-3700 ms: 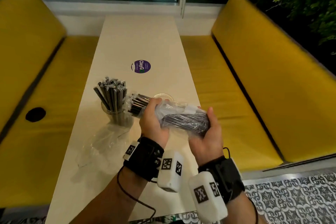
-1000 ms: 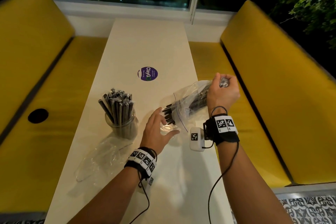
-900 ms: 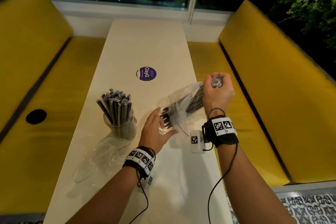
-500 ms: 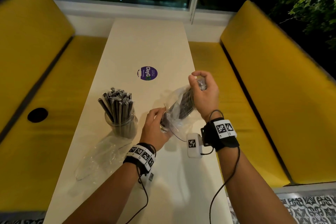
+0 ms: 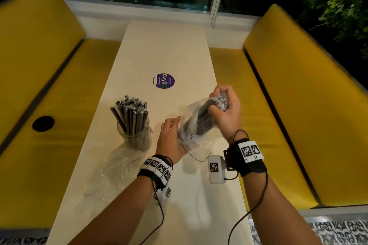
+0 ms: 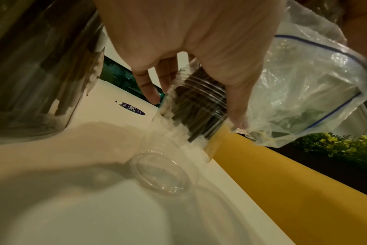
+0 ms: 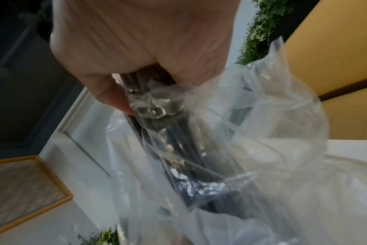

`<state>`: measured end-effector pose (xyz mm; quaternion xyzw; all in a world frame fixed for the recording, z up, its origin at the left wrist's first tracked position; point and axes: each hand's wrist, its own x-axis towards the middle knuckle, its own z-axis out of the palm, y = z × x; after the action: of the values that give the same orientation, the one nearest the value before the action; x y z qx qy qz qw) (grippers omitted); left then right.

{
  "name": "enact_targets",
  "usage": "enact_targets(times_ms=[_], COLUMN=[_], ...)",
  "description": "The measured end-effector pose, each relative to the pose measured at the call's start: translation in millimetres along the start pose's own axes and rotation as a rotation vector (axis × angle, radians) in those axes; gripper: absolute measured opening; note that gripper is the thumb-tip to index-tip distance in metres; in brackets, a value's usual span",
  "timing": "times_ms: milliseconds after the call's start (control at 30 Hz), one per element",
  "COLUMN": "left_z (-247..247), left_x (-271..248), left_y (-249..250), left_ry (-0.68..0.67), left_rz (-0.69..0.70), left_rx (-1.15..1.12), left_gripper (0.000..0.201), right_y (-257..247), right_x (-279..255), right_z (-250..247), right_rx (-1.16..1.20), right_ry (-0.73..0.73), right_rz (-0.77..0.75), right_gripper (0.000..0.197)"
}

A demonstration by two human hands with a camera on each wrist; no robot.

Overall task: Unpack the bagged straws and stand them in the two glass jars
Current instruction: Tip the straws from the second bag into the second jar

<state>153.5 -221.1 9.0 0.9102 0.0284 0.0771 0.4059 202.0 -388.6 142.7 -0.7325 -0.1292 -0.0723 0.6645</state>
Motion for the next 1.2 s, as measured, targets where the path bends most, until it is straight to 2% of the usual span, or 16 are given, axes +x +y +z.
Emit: enact_targets(times_ms=[133,300,367,433,467,500,567,633,667,733,900,1000,1067,1100,1133,1200], left_z=[3.4,1.8,1.6,2.1,3.0,4.5,3.5,2.7,2.1,1.7,7.7,10.2,16.4,16.4,16.9,14.2], left_x=[0.5,-4.2,-6.1,-6.1,-7.2,-7.4,-7.0,-8.3,-9.7,-10.3,-10.0,-13.1,-12.4,-13.0,-14.9,-16.1], left_y=[-4.6,-0.9,2.0,3.1,2.1,0.1,-0.3,2.5,4.5,7.2,-1.7,-0.5,-7.6,-10.4,-13.5,-15.3], left_ry=[-0.002,0.034,0.032,0.026,0.018,0.014,0.0,0.01,0.019,0.048,0.075,0.048,0.008,0.021,0.019,0.024], left_rz=[0.012,0.038,0.054,0.068,0.077,0.084,0.094,0.144,0.15,0.088,-0.117,-0.244,-0.27,-0.288,-0.321,-0.337], left_rx=[0.007,-0.027,0.027,0.089,0.117,0.144,0.186,0.234,0.2,0.114,-0.116,-0.214,-0.192,-0.202,-0.217,-0.288], left_gripper=[0.109,0.094,0.087,0.082,0.083,0.082,0.07,0.054,0.056,0.076,0.123,0.119,0.117,0.123,0.128,0.122], right_y=[16.0,17.6,13.9,13.7,12.6,10.0,2.5,-5.6,-8.0,-11.3,-19.8,-23.7,-29.8,-33.1,-36.6,-40.5], right_x=[-8.8,-9.4,-5.8,-2.3,-0.9,0.2,2.3,3.6,3.7,5.2,11.4,9.6,8.7,9.3,8.4,6.6], right_z=[-5.7,-9.0,-6.6,-3.3,-1.3,0.5,5.9,12.7,16.1,21.1,27.5,34.2,36.4,37.2,37.7,37.2], right_rx=[0.055,0.073,0.022,-0.111,-0.257,-0.406,-0.564,-0.624,-0.653,-0.677,-0.696,-0.702,-0.607,-0.574,-0.582,-0.638], right_ry=[0.098,0.204,0.093,-0.183,-0.305,-0.4,-0.46,-0.415,-0.374,-0.275,0.024,-0.041,0.035,0.078,0.068,-0.034], right_rz=[0.05,0.135,0.163,0.191,0.185,0.151,0.029,-0.105,-0.149,-0.192,-0.222,-0.158,-0.202,-0.221,-0.202,-0.113], right_gripper=[0.03,0.031,0.037,0.072,0.089,0.095,0.078,0.051,0.043,0.036,0.036,0.044,0.045,0.046,0.049,0.062])
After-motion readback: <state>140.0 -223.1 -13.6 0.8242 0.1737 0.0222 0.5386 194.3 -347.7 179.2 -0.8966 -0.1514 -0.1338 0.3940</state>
